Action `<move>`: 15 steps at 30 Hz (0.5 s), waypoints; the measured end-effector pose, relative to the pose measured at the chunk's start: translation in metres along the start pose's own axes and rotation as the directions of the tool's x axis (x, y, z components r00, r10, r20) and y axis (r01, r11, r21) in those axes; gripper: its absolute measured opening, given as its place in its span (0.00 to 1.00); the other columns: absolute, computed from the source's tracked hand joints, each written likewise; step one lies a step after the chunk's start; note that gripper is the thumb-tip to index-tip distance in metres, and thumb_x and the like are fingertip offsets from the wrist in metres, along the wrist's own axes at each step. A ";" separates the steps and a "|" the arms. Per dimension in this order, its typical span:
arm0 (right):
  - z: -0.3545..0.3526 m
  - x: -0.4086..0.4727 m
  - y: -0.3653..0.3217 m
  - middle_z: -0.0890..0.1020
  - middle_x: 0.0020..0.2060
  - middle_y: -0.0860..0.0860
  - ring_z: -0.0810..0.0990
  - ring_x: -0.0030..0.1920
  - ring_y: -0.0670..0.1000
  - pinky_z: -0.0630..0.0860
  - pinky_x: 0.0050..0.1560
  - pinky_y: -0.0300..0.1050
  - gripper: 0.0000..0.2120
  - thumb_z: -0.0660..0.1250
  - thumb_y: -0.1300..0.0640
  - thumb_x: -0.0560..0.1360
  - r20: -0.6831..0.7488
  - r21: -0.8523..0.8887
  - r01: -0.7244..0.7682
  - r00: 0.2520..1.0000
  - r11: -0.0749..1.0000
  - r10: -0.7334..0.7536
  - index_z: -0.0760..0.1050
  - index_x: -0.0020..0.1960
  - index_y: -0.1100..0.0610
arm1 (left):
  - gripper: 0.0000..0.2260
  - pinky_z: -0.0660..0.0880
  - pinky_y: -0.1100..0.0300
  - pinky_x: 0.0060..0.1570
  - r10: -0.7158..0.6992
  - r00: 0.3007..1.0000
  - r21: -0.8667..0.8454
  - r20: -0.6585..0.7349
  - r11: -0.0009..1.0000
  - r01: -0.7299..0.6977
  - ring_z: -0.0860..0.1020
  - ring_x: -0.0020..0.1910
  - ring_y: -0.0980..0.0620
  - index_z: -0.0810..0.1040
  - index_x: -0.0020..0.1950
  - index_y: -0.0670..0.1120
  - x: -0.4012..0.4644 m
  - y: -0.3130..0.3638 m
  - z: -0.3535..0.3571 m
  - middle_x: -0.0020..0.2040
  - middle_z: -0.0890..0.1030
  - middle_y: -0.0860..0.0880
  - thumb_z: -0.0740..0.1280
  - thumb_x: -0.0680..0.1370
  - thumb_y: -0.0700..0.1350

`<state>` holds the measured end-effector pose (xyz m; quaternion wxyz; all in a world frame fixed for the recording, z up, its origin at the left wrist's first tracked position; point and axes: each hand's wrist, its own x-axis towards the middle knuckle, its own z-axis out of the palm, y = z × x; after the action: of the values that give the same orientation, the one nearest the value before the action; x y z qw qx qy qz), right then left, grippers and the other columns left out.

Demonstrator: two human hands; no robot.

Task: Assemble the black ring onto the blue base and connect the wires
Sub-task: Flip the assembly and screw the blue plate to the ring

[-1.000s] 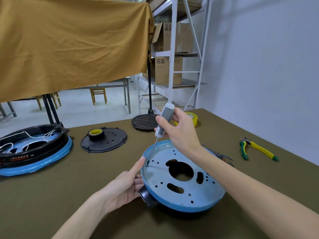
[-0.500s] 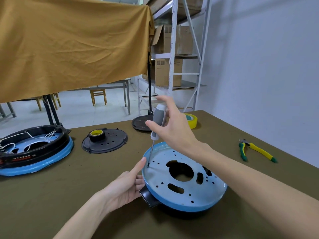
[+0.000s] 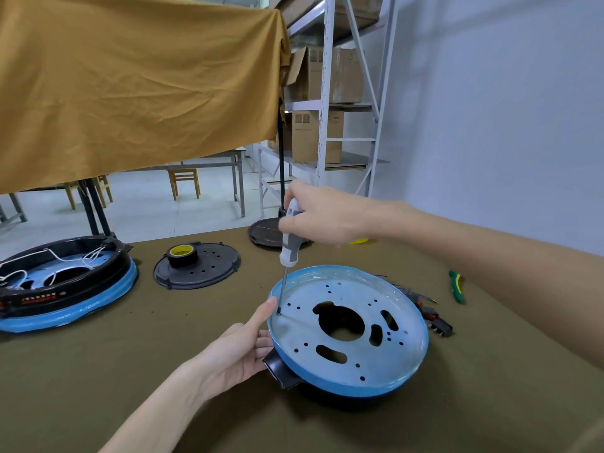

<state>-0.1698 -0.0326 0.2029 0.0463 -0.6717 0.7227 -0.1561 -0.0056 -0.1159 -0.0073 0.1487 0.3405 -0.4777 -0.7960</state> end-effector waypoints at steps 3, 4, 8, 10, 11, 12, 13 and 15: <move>0.001 -0.001 -0.004 0.81 0.35 0.51 0.80 0.29 0.49 0.72 0.26 0.43 0.11 0.63 0.48 0.81 -0.037 -0.082 0.066 0.997 0.994 -0.069 0.68 0.58 0.54 | 0.34 0.83 0.49 0.57 0.004 1.000 0.001 -0.019 1.000 -0.004 0.77 0.55 0.42 0.88 0.56 0.39 -0.001 0.000 0.001 0.57 0.81 0.38 0.79 0.64 0.67; 0.004 -0.001 -0.005 0.80 0.36 0.50 0.80 0.33 0.51 0.70 0.28 0.45 0.13 0.62 0.45 0.82 -0.093 -0.177 0.078 0.991 0.981 -0.095 0.69 0.57 0.53 | 0.34 0.84 0.51 0.54 0.003 1.000 0.002 -0.020 1.000 -0.003 0.80 0.54 0.42 0.88 0.55 0.39 -0.001 0.000 0.001 0.58 0.83 0.39 0.79 0.64 0.67; -0.003 0.002 -0.008 0.83 0.33 0.48 0.79 0.27 0.48 0.73 0.24 0.42 0.17 0.66 0.49 0.79 0.088 0.056 -0.001 0.996 0.998 -0.004 0.64 0.62 0.53 | 0.35 0.84 0.49 0.55 0.006 1.000 0.008 -0.006 1.000 -0.006 0.82 0.52 0.43 0.88 0.55 0.40 -0.002 0.001 0.002 0.59 0.83 0.41 0.80 0.62 0.68; -0.008 0.002 -0.009 0.82 0.25 0.46 0.78 0.21 0.45 0.73 0.23 0.38 0.17 0.67 0.54 0.79 0.179 0.149 -0.027 0.984 0.989 0.000 0.63 0.62 0.53 | 0.38 0.80 0.45 0.63 0.004 1.000 0.009 -0.018 1.000 -0.004 0.73 0.54 0.42 0.88 0.56 0.39 -0.002 0.001 0.002 0.56 0.78 0.41 0.81 0.61 0.68; -0.005 0.003 -0.008 0.82 0.24 0.46 0.78 0.20 0.45 0.74 0.23 0.38 0.14 0.66 0.53 0.81 0.141 0.122 0.004 0.990 0.993 -0.021 0.64 0.61 0.53 | 0.38 0.80 0.46 0.63 0.000 1.000 0.009 -0.016 1.000 0.000 0.71 0.54 0.41 0.88 0.56 0.39 -0.001 0.001 0.002 0.56 0.77 0.40 0.81 0.60 0.68; 0.000 0.003 -0.009 0.82 0.25 0.48 0.78 0.20 0.46 0.74 0.23 0.39 0.12 0.65 0.50 0.82 0.072 0.067 0.039 0.996 0.997 -0.043 0.65 0.59 0.54 | 0.37 0.81 0.47 0.61 -0.004 1.000 0.004 -0.012 1.000 0.004 0.71 0.54 0.41 0.88 0.56 0.39 -0.001 0.001 0.001 0.56 0.77 0.39 0.81 0.60 0.68; 0.005 0.005 -0.008 0.83 0.28 0.49 0.79 0.21 0.47 0.74 0.24 0.40 0.13 0.64 0.47 0.83 -0.008 0.010 0.061 0.998 0.998 -0.061 0.67 0.58 0.54 | 0.37 0.82 0.49 0.59 -0.006 1.000 -0.004 -0.010 1.000 0.006 0.71 0.54 0.42 0.88 0.56 0.39 -0.001 0.000 0.001 0.55 0.78 0.39 0.81 0.61 0.68; 0.012 0.008 -0.004 0.82 0.37 0.49 0.81 0.28 0.47 0.73 0.29 0.42 0.15 0.65 0.44 0.82 -0.099 -0.002 0.065 0.993 0.998 -0.065 0.68 0.59 0.53 | 0.36 0.83 0.51 0.57 -0.004 1.000 -0.005 -0.006 1.000 0.004 0.73 0.54 0.41 0.88 0.56 0.40 -0.001 0.001 0.000 0.56 0.80 0.39 0.80 0.62 0.68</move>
<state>-0.1629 -0.0422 0.1938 0.0058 -0.6864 0.7017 -0.1909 -0.0054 -0.1158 -0.0065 0.1492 0.3435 -0.4747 -0.7965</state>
